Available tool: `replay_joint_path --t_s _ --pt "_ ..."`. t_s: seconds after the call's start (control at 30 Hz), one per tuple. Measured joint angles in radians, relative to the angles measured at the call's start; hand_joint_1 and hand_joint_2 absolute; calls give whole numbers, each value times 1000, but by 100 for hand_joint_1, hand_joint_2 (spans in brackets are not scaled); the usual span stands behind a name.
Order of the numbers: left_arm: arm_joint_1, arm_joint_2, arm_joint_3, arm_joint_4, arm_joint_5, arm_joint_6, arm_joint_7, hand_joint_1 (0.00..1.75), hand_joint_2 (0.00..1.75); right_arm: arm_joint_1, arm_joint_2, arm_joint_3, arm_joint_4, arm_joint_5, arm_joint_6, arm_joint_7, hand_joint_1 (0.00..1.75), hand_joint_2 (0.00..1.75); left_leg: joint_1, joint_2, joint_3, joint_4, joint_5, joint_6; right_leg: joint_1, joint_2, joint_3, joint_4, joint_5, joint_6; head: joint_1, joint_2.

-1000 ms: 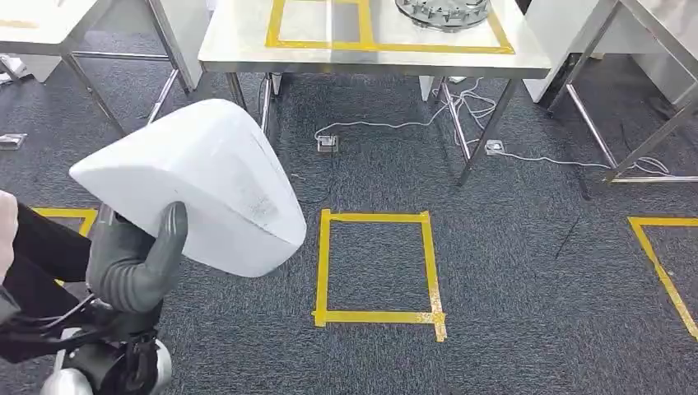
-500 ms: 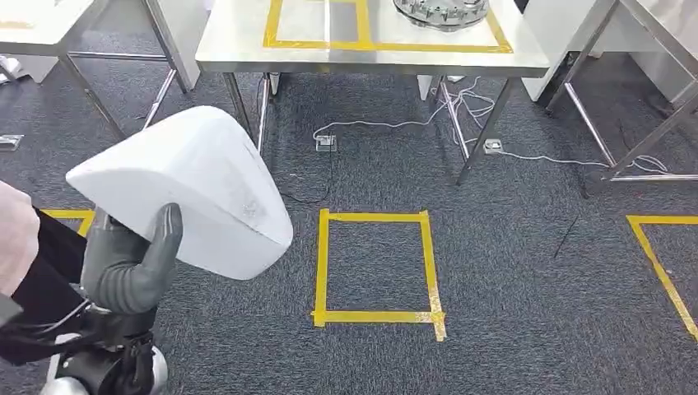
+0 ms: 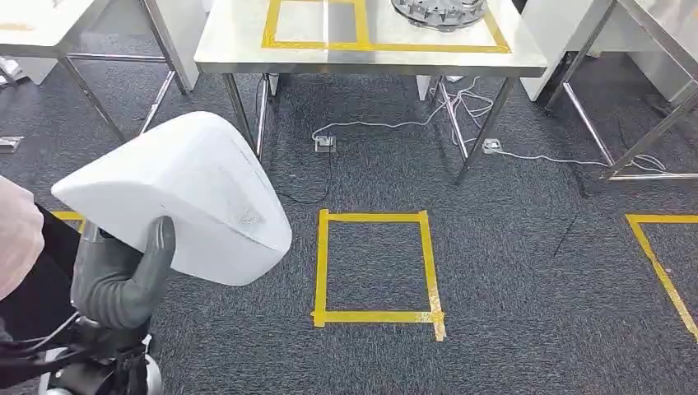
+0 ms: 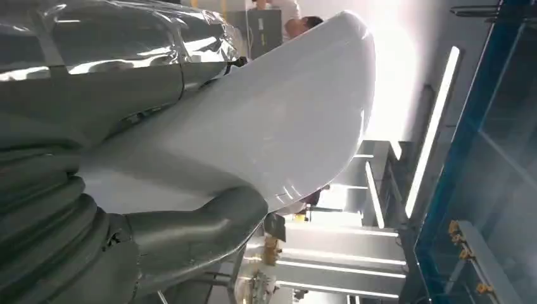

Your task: Take the parts from the cabinet and place them on the table.

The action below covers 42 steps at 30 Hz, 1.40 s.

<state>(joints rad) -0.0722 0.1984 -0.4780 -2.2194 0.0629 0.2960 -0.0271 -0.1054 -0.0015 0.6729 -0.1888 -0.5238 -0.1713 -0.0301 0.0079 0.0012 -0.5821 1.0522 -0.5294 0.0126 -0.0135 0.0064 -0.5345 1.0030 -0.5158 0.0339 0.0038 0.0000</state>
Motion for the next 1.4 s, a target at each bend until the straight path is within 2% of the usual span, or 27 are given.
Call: replay_joint_path --t_s 0.13,0.2,0.23,0.3,0.33,0.37,0.4,0.47,0.5,0.57,0.6,0.63,0.7,0.73,0.77,0.83,0.9,0.97,1.03,1.07,1.1,1.17,1.2,1.23,1.27,1.33,1.4 --pt "-1 0 3 -8 -2 -1 0 175 175 0 2 0 0 0 0 0 0 175 -4 0 -2 -5 1 11 -5 1 2 6 11 17 -1 0" --pt "-1 0 4 -10 -3 -1 0 175 175 0 1 0 0 0 0 0 0 175 3 1 16 -20 3 21 -6 -2 -5 23 -2 19 0 0" --pt "-2 0 4 -13 -4 -2 0 175 175 -2 1 0 0 0 0 0 0 175 3 1 20 -22 2 24 -5 -2 -25 66 -26 18 2 0" --pt "-1 1 5 -15 -6 -2 1 175 175 -1 1 0 0 0 0 0 0 175 0 5 25 -22 -3 30 -5 -2 -103 217 -96 16 6 0" --pt "-1 1 5 -15 -8 -2 3 175 175 1 1 0 0 1 0 0 0 175 -2 5 28 -22 -6 30 -4 -2 -139 280 -118 14 6 0" --pt "-1 1 5 -15 -11 -2 5 175 175 3 2 0 0 2 0 0 0 175 -4 5 33 -22 -9 30 -4 -2 -158 309 -117 11 8 0" --pt "-1 2 5 -15 -12 -2 6 175 175 4 2 0 0 3 0 0 0 175 -6 5 41 -22 -14 29 -4 -2 -155 293 -93 9 8 0" --pt "-1 2 5 -16 -15 -2 8 175 175 3 1 0 0 7 0 0 0 175 -11 4 61 -22 -26 24 -1 -2 -107 156 12 -5 10 0" --pt "-1 2 5 -18 -16 -2 8 175 175 4 0 0 0 10 0 -1 0 175 -12 5 71 -22 -33 22 7 -2 -78 68 66 -23 11 0" --pt "-1 2 5 -18 -17 -2 10 175 175 3 -5 0 1 10 0 -2 0 175 -5 5 73 -28 -36 12 20 -4 -75 55 -8 -37 6 0" --pt "-2 2 5 -19 -17 -1 11 175 175 4 -5 0 0 11 0 -3 0 175 -6 5 72 -28 -43 2 23 -2 -64 26 21 -46 17 0" --pt "0 2 5 -19 -17 -1 13 175 175 9 -6 0 1 11 0 -3 0 175 -7 6 81 -17 -35 -5 23 -2 -62 20 32 -47 16 0" --pt "-1 2 8 -23 -18 -1 13 175 175 10 -6 1 0 11 0 -3 0 175 -6 2 90 -7 -42 -12 12 -3 -21 -6 32 -51 17 0" --pt "-3 2 9 -24 -18 -1 12 175 175 7 -7 0 0 11 -2 -5 0 175 -5 -3 79 23 -46 -17 11 -4 -6 -14 30 -53 12 0" --pt "-5 2 9 -25 -18 -1 11 175 175 3 -7 0 0 11 0 -5 0 175 -2 -5 42 82 -66 -22 10 -3 1 -18 25 -59 8 0" --pt "-2 3 9 -25 -19 -1 13 175 175 2 -4 0 0 13 0 -5 0 175 4 -5 -57 208 -119 -36 8 -3 11 -19 11 -56 3 0" --pt "-1 4 9 -25 -22 -1 13 175 175 7 -4 0 0 14 0 -5 0 175 10 -4 -115 235 -118 -47 4 -2 32 -19 -9 -49 -2 0" --pt "-1 4 9 -25 -23 1 14 175 175 8 -3 0 0 16 0 -5 0 175 19 0 -102 129 -36 -58 -6 -1 68 -17 -36 -37 -3 0" --pt "2 6 9 -25 -24 1 14 175 175 9 -4 0 0 19 -1 -5 0 175 31 14 -93 12 105 -70 -7 0 84 -14 -67 -19 -16 0" --pt "3 6 9 -24 -24 1 14 175 175 6 -4 0 0 19 -1 -5 0 175 21 15 -98 5 63 -52 -7 4 89 -10 -72 -11 -23 0" --pt "9 6 9 -26 -24 1 16 175 175 3 -4 1 0 20 -1 -5 0 175 19 14 -96 11 76 -29 -5 2 85 -15 -76 -4 -18 0" --pt "11 8 12 -30 -25 3 14 175 175 1 -4 1 0 20 -1 -5 0 175 18 13 -88 9 59 -12 -8 2 98 -16 -69 8 -13 0" --pt "11 8 12 -35 -25 3 14 175 175 -2 -4 1 0 20 -1 -5 0 175 21 14 -69 5 53 -5 -10 3 86 11 -61 13 -12 0" --pt "14 8 12 -38 -25 3 14 175 175 -3 -3 1 0 20 -1 -5 0 175 20 17 -52 -3 44 0 -10 -2 50 81 -32 16 -1 0" --pt "15 8 12 -38 -25 3 14 175 175 -5 -3 1 0 21 -1 -5 0 175 18 22 -35 -10 35 2 -9 -3 -3 164 -26 17 3 0" --pt "15 8 11 -38 -25 3 15 175 175 0 -3 1 0 20 0 -5 0 175 13 25 5 -22 13 6 -5 -3 -99 282 -94 15 6 0" --pt "15 8 11 -38 -25 3 15 175 175 8 -3 2 0 20 0 -5 0 175 4 22 47 -29 -12 11 2 -3 -147 296 -173 4 11 0"
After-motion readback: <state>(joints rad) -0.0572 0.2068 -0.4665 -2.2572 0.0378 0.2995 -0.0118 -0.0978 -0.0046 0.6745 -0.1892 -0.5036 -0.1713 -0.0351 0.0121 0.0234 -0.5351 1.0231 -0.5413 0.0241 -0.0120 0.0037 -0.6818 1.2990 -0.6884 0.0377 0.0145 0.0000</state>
